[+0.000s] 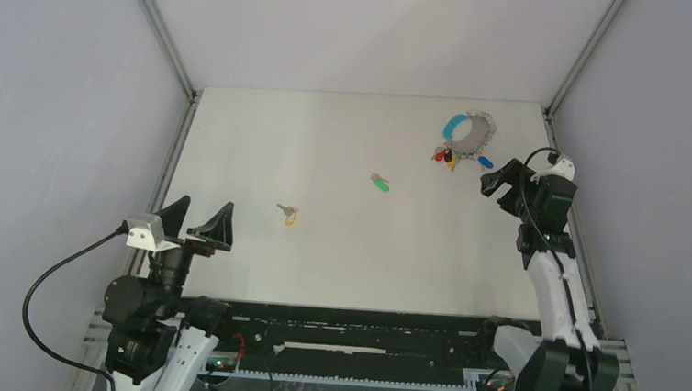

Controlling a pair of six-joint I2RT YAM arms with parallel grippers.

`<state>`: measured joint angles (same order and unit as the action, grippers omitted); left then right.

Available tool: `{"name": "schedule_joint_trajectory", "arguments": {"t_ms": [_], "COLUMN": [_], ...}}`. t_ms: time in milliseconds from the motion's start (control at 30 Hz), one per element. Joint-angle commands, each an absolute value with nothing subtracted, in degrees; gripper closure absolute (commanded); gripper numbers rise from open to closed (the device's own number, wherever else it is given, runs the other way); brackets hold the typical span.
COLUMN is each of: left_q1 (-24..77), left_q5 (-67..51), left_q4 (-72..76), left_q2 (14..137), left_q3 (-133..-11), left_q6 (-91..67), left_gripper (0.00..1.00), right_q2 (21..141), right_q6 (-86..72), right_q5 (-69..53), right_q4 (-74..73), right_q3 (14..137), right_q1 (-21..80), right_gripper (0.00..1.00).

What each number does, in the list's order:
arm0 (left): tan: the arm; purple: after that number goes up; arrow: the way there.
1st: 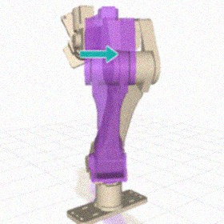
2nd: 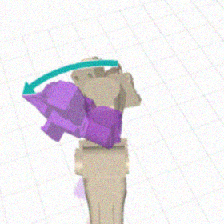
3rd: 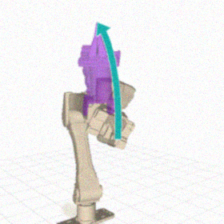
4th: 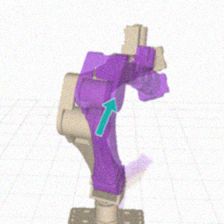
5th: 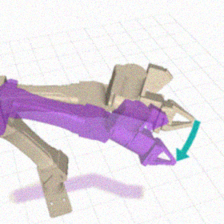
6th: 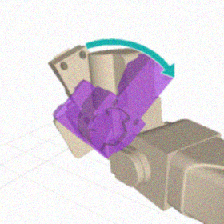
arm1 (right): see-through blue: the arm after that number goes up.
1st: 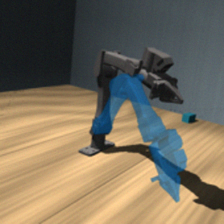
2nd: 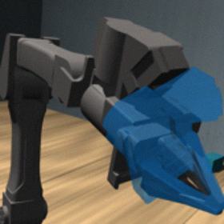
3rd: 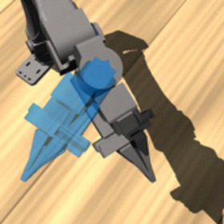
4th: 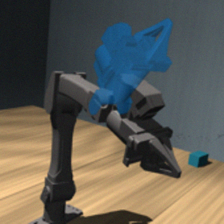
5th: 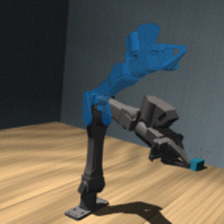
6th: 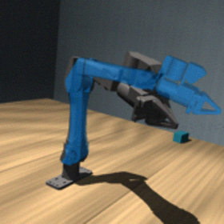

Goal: Put the keys on the keyring

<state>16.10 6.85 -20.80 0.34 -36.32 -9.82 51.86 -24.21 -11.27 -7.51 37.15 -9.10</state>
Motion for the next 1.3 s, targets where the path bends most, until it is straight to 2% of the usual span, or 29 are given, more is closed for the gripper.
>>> {"name": "schedule_joint_trajectory", "arguments": {"t_ms": [0,233,367,500,600,800,933,1200,1267], "left_q1": [16.2,16.2,16.2,16.3,16.3,16.2,16.1,16.0,16.0], "left_q5": [6.1,7.6,7.3,7.0,7.5,7.5,7.2,7.1,6.9], "left_q4": [-20.4,-20.9,-20.8,-20.7,-20.6,-20.3,-20.2,-20.3,-20.3], "left_q2": [0.0,0.8,2.8,5.1,7.0,9.3,10.4,10.2,10.0], "left_q3": [-35.9,-36.0,-36.0,-36.1,-36.2,-36.2,-36.3,-36.1,-36.0], "left_q6": [-8.5,-8.3,-8.2,-7.8,-7.2,-6.8,-6.6,-6.7,-6.7], "left_gripper": [0.0,0.0,0.0,0.0,0.0,0.0,0.0,0.0,0.0], "right_q2": [64.4,90.3,103.7,113.9,119.9,128.6,132.7,136.6,136.9], "right_q6": [-31.5,-36.4,-41.3,-46.7,-48.8,-51.7,-52.1,-55.7,-56.3], "right_q5": [-16.0,-20.5,-24.5,-26.3,-25.9,-26.2,-24.8,-23.9,-24.5], "right_q4": [10.0,18.7,21.6,23.8,22.3,18.9,14.9,11.7,12.9], "right_q3": [39.6,52.3,61.1,69.7,76.7,84.8,88.3,90.2,90.1], "right_q1": [-12.1,-15.2,-16.8,-17.5,-17.3,-16.1,-13.7,-9.9,-9.3], "right_gripper": [0.09,0.23,0.35,0.44,0.46,0.53,0.53,0.56,0.62]}}
